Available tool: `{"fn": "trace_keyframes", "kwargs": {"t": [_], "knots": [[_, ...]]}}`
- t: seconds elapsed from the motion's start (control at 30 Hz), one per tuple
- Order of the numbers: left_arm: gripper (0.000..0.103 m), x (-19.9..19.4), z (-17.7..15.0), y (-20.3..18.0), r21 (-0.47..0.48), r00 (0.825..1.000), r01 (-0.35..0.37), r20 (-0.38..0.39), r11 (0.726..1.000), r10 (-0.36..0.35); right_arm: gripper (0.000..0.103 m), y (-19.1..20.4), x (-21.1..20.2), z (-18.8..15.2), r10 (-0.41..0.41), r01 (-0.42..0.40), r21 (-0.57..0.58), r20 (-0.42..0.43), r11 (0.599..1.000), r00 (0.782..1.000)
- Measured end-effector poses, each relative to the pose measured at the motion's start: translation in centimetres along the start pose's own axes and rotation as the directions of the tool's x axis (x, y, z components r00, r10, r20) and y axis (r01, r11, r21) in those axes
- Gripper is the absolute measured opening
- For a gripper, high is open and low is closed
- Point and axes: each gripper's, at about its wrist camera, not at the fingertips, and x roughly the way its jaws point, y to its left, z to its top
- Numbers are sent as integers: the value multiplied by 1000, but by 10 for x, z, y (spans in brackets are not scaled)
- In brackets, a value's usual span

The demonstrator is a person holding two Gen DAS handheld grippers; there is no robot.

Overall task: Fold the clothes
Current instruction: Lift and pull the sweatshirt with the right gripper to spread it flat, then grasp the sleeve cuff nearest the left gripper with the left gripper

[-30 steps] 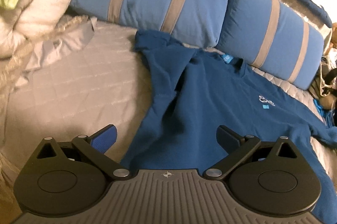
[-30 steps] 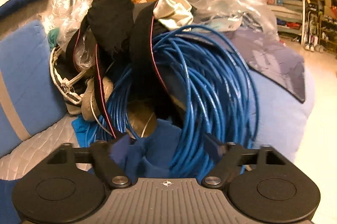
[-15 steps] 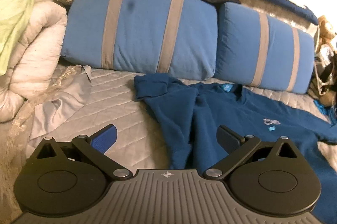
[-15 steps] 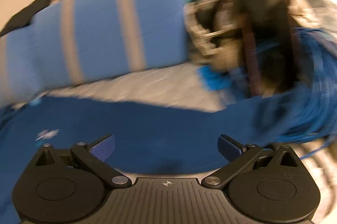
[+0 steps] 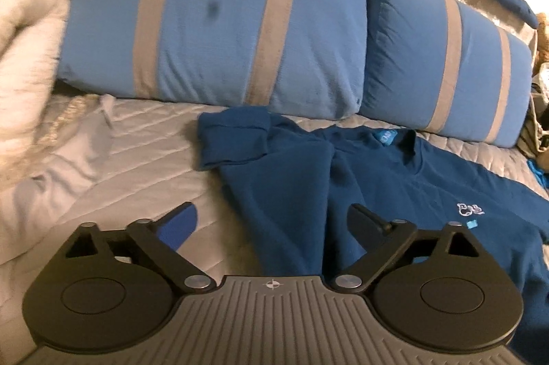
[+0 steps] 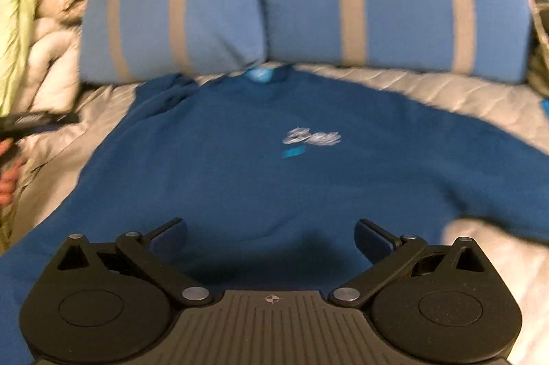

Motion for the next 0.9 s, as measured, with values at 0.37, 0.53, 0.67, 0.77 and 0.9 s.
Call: {"fn": "trace_keyframes", "kwargs": {"t": [0.37,0.53,0.67,0.77,0.9], "knots": [[57,68,20,-26,68,993,86,-89,994,-80,103,14,17,-7,-11,11,5,-42,1000,999],[28,87,14,-39,144,993,52,-117,988,-35,103,17,19,-8,-18,17,-20,-42,1000,999],[9,78,20,-27,101,996,28,-91,995,-18,103,19,22,-8,-18,16,-36,-61,999,998],[8,57,24,-12,67,999,0,-40,998,2,103,18,23,-7,-12,10,-32,-68,999,998],[7,27,22,20,-5,999,-48,4,999,48,103,15,24,-7,-1,0,-12,-76,1000,997]]}}
